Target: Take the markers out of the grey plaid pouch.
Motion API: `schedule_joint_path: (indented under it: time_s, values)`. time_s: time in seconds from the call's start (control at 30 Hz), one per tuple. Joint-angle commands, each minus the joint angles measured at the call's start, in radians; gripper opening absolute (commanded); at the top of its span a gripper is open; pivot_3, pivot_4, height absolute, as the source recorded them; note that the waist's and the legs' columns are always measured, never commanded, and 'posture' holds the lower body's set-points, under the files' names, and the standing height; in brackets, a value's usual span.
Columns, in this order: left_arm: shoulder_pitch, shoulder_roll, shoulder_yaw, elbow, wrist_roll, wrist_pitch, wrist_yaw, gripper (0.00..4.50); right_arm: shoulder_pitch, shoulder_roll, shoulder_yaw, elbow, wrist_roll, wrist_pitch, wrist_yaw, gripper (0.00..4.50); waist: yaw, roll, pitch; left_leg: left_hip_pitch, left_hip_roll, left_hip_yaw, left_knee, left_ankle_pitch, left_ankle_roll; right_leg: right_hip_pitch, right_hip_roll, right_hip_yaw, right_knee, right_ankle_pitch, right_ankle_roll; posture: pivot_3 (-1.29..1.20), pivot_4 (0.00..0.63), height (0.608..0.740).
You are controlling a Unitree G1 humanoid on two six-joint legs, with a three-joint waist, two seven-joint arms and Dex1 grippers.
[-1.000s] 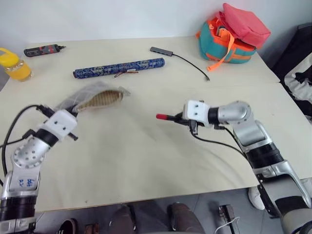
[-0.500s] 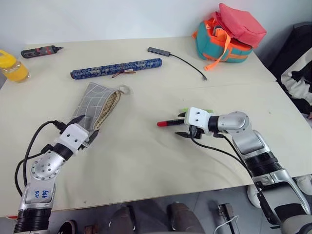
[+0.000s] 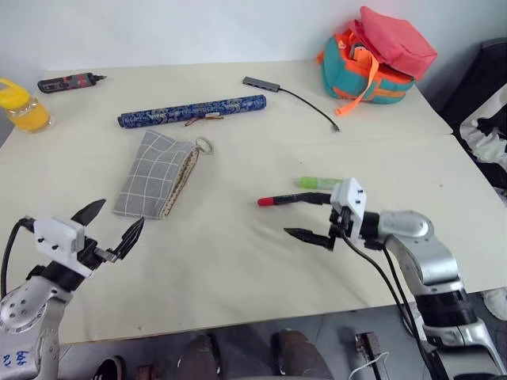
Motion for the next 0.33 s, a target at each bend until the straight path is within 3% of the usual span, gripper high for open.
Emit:
schedule_joint_path:
  time_s: [0.03, 0.33]
  values:
    - [0.072, -0.029, 0.05, -0.013, -0.006, -0.013, -0.005, 4.46, 0.089, -0.009, -0.047, -0.078, 0.053, -0.03, 0.003, 4.5, 0.0, 0.0, 0.0, 0.0, 0.0, 0.0, 0.001, 0.0, 0.0, 0.001, 0.0, 0.0, -0.001, 0.0, 0.0, 0.0, 0.15, 0.74]
    - [0.119, -0.066, 0.063, 0.015, -0.034, -0.017, -0.047, 4.46, 0.166, -0.019, -0.037, -0.028, 0.021, -0.128, -0.002, 4.5, -0.001, -0.002, -0.001, 0.001, -0.001, 0.001, 0.002, 0.0, 0.001, 0.003, 0.0, 0.002, -0.002, -0.001, -0.002, 0.0, 0.15, 0.74]
